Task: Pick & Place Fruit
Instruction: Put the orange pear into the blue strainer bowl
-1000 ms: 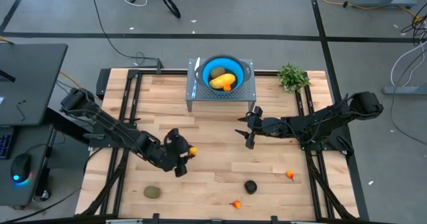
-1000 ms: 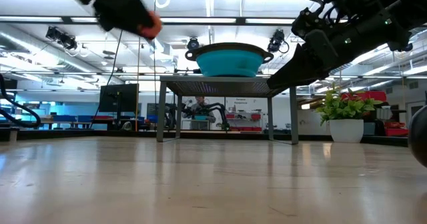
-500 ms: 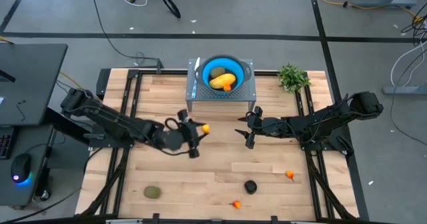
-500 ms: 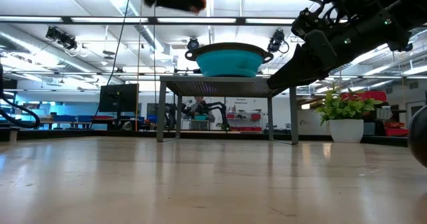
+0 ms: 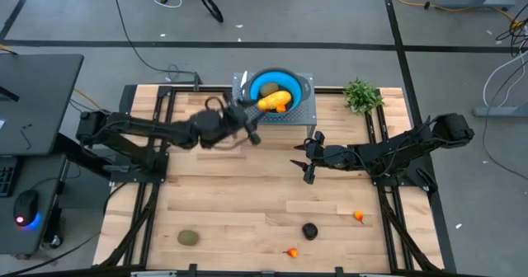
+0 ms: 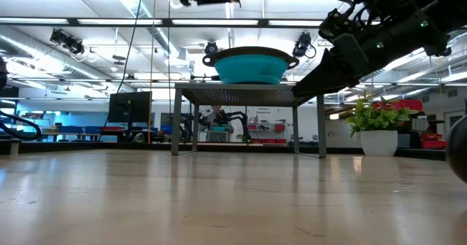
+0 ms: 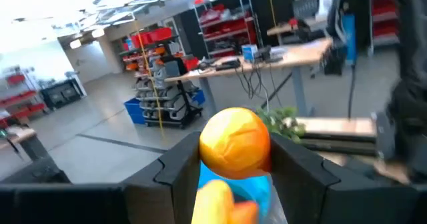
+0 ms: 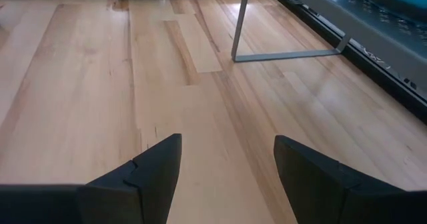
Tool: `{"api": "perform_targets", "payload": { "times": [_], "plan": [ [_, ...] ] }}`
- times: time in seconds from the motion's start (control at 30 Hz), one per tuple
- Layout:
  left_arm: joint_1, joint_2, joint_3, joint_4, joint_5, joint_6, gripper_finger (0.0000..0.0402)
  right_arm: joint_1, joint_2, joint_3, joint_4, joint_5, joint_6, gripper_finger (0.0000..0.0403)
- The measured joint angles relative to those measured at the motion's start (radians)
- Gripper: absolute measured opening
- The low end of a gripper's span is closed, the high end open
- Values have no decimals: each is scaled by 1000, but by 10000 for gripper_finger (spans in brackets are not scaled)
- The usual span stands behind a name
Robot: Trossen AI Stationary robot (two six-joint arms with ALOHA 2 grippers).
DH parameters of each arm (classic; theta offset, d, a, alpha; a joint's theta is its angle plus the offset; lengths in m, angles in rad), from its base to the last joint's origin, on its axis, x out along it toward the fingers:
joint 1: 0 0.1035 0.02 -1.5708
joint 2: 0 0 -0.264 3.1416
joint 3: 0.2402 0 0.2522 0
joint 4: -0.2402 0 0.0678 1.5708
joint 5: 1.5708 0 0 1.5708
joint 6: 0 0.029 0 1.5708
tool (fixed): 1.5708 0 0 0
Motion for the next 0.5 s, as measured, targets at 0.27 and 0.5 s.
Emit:
{"api": "perform_targets", "payload": {
  "times": [0.27, 0.5],
  "plan": [
    [210, 0, 0, -11, 212, -182, 173, 0, 0, 0, 0, 0, 0, 250],
    [261, 0, 0, -29, 260, -198, 174, 0, 0, 0, 0, 0, 0, 250]
  ]
}}
